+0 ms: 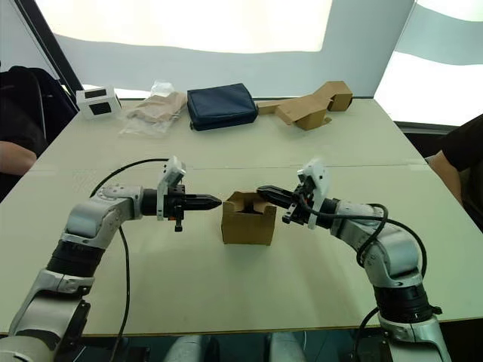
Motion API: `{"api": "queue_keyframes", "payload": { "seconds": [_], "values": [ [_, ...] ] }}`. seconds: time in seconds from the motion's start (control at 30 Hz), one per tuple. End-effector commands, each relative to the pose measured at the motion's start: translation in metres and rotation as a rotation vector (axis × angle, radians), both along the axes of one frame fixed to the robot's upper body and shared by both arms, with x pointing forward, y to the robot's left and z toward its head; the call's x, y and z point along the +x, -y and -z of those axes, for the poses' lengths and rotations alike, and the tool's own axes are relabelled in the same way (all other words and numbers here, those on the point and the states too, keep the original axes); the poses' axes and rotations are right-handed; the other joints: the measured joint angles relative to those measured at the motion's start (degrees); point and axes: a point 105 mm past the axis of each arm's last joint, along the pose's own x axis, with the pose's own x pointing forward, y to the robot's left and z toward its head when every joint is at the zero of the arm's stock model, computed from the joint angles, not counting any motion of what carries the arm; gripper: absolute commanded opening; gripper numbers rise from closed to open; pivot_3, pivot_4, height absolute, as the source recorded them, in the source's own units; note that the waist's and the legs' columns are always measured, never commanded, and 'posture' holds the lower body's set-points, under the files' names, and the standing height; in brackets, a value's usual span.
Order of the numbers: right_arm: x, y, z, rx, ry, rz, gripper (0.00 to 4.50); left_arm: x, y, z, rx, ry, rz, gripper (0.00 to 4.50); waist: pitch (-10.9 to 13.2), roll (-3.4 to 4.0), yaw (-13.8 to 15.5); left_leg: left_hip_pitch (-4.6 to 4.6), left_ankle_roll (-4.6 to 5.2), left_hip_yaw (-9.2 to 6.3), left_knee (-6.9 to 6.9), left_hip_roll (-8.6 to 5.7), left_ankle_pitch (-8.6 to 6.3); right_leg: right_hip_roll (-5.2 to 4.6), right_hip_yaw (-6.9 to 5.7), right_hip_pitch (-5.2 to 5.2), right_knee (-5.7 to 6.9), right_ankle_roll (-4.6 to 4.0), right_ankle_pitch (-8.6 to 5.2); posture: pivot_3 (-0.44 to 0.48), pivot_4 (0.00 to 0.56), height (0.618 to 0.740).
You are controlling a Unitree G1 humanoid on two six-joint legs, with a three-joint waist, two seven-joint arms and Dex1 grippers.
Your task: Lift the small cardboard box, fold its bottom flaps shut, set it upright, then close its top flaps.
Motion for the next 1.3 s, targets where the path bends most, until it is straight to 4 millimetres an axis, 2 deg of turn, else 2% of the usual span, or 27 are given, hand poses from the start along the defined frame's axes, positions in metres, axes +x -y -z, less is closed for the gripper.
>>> {"api": "queue_keyframes", "payload": {
  "seconds": [0.03,0.13,0.27,0.4,0.53,0.63,0.73,0.9,0.97,1.13,1.23,1.3],
  "values": [
    [-0.021,-0.009,-0.006,-0.036,0.006,-0.105,0.0,0.017,0.004,-0.007,-0.026,0.037,-0.016,0.02,0.0,0.0,0.0,0.0,0.0,0.01,0.0,-0.01,0.0,0.0,0.0,0.01,-0.02,-0.01,0.0,0.0,0.15,0.74],
    [-0.03,-0.014,0.004,-0.079,-0.026,-0.149,0.0,0.035,0.014,-0.009,-0.082,0.022,-0.038,0.02,0.0,-0.08,0.3,-0.04,0.0,-0.01,0.03,-0.06,0.0,-0.04,-0.05,0.02,-0.06,-0.01,-0.01,0.0,0.15,0.74],
    [-0.03,-0.02,0.024,-0.141,-0.042,-0.151,0.0,0.048,0.033,0.002,-0.068,0.005,-0.018,0.02,0.1,-0.09,0.0,-0.21,0.01,0.03,0.04,-0.11,0.0,-0.04,-0.04,-0.1,-0.14,0.0,0.0,0.0,0.15,0.74],
    [-0.022,-0.023,0.031,-0.144,-0.045,-0.132,0.0,0.045,0.047,0.013,-0.037,-0.02,0.055,0.02,0.0,-0.09,-0.1,-0.84,0.0,0.05,0.11,-0.12,0.01,0.06,0.01,-0.85,0.03,0.22,0.13,0.0,0.15,0.74],
    [-0.01,-0.024,0.036,-0.148,-0.041,-0.106,0.0,0.039,0.055,0.021,-0.014,-0.04,0.118,0.02,0.1,-0.09,-0.1,-0.87,0.01,0.05,0.07,-0.08,0.0,0.16,-0.03,-0.93,0.07,0.25,0.14,0.0,0.15,0.74],
    [-0.002,-0.024,0.041,-0.158,-0.049,-0.083,0.0,0.036,0.055,0.024,-0.012,-0.048,0.139,0.02,0.1,-0.09,-0.1,-0.87,0.01,0.04,0.06,-0.07,0.0,0.16,-0.04,-0.93,0.07,0.24,0.14,0.0,0.15,0.74],
    [0.005,-0.023,0.054,-0.209,-0.07,-0.059,0.0,0.032,0.053,0.028,-0.008,-0.06,0.153,0.02,0.1,-0.09,-0.1,-0.87,0.01,0.03,0.07,-0.08,0.0,0.13,-0.01,-0.93,0.07,0.24,0.14,0.0,0.15,0.74],
    [0.006,-0.022,0.073,-0.293,-0.081,-0.069,0.0,0.03,0.047,0.032,0.006,-0.065,0.146,0.02,0.0,-0.09,-0.1,-0.87,0.01,0.02,0.08,-0.08,0.0,0.13,-0.01,-0.93,0.07,0.24,0.14,0.0,0.15,0.74],
    [0.006,-0.022,0.072,-0.281,-0.081,-0.068,0.0,0.031,0.042,0.024,-0.019,-0.052,0.125,0.02,0.0,-0.09,-0.1,-0.86,0.01,0.01,0.08,-0.08,0.0,0.14,-0.02,-0.92,0.07,0.24,0.14,0.0,0.15,0.74],
    [0.008,-0.02,0.064,-0.234,-0.08,-0.056,0.0,0.023,0.037,-0.012,-0.1,-0.018,0.142,0.02,0.0,-0.09,-0.1,-0.86,0.01,0.0,0.08,-0.06,0.0,0.13,-0.01,-0.9,0.08,0.24,0.14,0.0,0.15,0.74],
    [0.01,-0.02,0.06,-0.211,-0.08,-0.051,0.0,0.014,0.031,-0.024,-0.108,0.002,0.157,0.02,0.0,-0.08,-0.1,-0.85,0.01,-0.01,0.08,-0.05,0.0,0.12,-0.01,-0.89,0.09,0.25,0.14,0.0,0.15,0.74],
    [0.01,-0.021,0.057,-0.189,-0.092,-0.051,0.0,0.0,0.025,-0.033,-0.119,-0.011,0.184,0.02,0.0,-0.08,-0.1,-0.85,0.01,-0.01,0.08,-0.05,0.0,0.12,-0.01,-0.89,0.09,0.25,0.14,0.0,0.15,0.74]
  ]
}}
